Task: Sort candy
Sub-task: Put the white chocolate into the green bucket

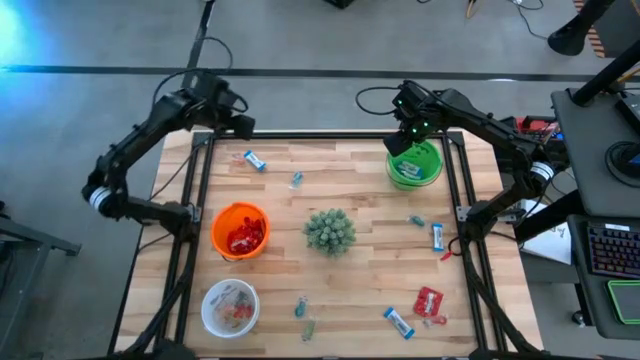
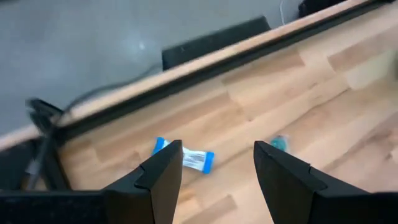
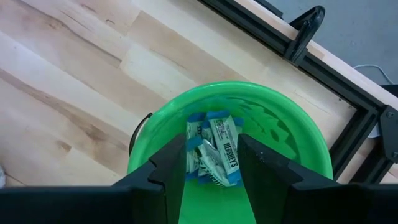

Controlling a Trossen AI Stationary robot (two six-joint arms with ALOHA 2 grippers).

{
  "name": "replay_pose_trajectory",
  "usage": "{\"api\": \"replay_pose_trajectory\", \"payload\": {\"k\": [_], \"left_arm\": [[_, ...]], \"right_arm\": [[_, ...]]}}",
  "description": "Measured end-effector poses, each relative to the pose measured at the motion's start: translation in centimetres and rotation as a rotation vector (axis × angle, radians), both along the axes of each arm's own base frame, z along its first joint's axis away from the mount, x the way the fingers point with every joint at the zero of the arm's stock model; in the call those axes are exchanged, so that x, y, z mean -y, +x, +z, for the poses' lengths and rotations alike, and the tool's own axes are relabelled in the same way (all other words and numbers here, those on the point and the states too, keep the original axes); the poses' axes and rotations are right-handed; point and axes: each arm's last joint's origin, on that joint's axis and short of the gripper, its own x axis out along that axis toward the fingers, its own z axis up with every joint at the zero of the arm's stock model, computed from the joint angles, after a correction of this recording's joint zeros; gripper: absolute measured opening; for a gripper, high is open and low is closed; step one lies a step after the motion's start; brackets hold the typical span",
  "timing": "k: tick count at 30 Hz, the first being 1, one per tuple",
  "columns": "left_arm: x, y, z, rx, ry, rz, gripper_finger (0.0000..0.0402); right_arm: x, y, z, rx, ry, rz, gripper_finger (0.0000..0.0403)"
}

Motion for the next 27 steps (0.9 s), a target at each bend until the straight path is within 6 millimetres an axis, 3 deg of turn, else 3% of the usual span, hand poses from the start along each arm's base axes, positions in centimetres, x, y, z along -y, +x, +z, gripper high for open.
{"api": "replay_pose_trajectory", "payload": {"k": [9, 16, 22, 27], "left_arm": [[-2.2, 1.4, -2.7, -0.179, -0.199, 0.07, 0.0181], [-3.2, 3.0, -5.5, -0.213, -0.325, 0.173, 0.0181], [-3.4, 5.7, -7.9, -0.272, -0.344, 0.068, 0.0181], [-3.6, 6.7, -9.5, -0.312, -0.393, 0.072, 0.0181]], "right_arm": [[0.0, 0.0, 0.0, 0.0, -0.001, 0.001, 0.0137], [0.0, 0.0, -0.1, -0.002, 0.001, 0.001, 0.013], [0.0, 0.0, -0.1, -0.005, -0.001, 0.01, 0.0137], [0.0, 0.0, -0.1, -0.005, -0.001, 0.01, 0.0138]]}}
